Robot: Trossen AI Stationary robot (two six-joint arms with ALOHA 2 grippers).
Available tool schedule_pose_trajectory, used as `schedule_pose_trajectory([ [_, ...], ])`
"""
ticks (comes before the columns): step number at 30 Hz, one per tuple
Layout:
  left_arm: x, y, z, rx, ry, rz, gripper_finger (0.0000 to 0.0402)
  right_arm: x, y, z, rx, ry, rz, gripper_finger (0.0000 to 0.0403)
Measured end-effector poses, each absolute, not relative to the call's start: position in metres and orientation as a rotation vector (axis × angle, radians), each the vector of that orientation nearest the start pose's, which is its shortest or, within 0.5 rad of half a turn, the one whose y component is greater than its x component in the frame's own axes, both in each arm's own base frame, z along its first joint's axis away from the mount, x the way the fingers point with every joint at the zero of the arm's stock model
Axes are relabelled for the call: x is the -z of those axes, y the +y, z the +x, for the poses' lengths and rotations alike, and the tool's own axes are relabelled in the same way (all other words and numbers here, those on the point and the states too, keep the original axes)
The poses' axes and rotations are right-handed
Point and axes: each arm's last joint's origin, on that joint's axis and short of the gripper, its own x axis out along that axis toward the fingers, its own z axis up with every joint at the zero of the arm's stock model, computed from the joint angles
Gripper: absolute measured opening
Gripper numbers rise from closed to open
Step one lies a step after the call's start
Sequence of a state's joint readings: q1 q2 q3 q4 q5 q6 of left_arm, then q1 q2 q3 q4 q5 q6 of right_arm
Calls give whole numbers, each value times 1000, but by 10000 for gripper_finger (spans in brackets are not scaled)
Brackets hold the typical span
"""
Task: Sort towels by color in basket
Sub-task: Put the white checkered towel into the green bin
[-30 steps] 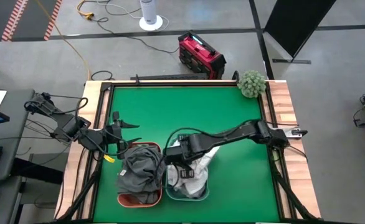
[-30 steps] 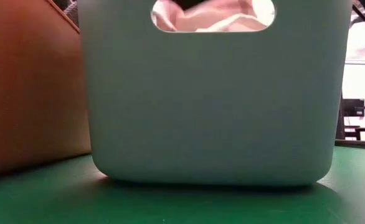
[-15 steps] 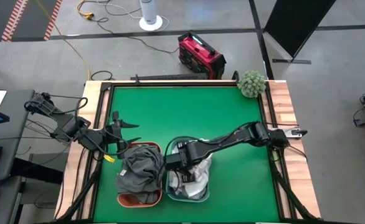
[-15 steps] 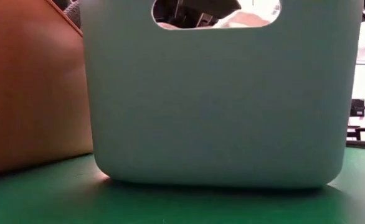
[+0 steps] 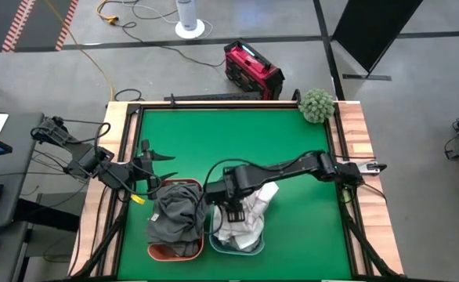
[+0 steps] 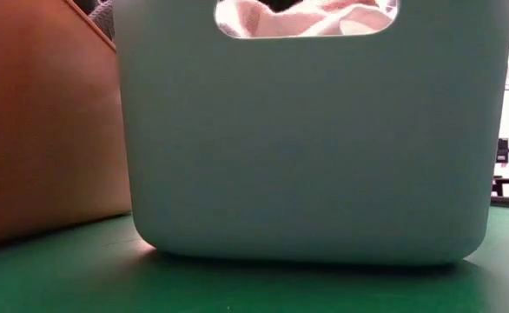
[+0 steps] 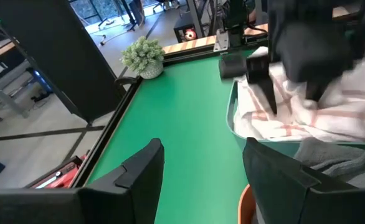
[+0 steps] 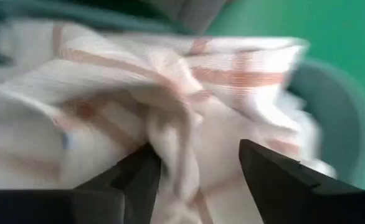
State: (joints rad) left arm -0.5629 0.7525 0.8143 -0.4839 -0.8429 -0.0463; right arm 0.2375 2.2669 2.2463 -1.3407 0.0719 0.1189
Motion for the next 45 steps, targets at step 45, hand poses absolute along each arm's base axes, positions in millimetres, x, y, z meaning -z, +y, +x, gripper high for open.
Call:
schedule_pose_trajectory([
  [45,-319,-59,135,-298,346,213,208,-239,97,288,158,1526,-179,257],
])
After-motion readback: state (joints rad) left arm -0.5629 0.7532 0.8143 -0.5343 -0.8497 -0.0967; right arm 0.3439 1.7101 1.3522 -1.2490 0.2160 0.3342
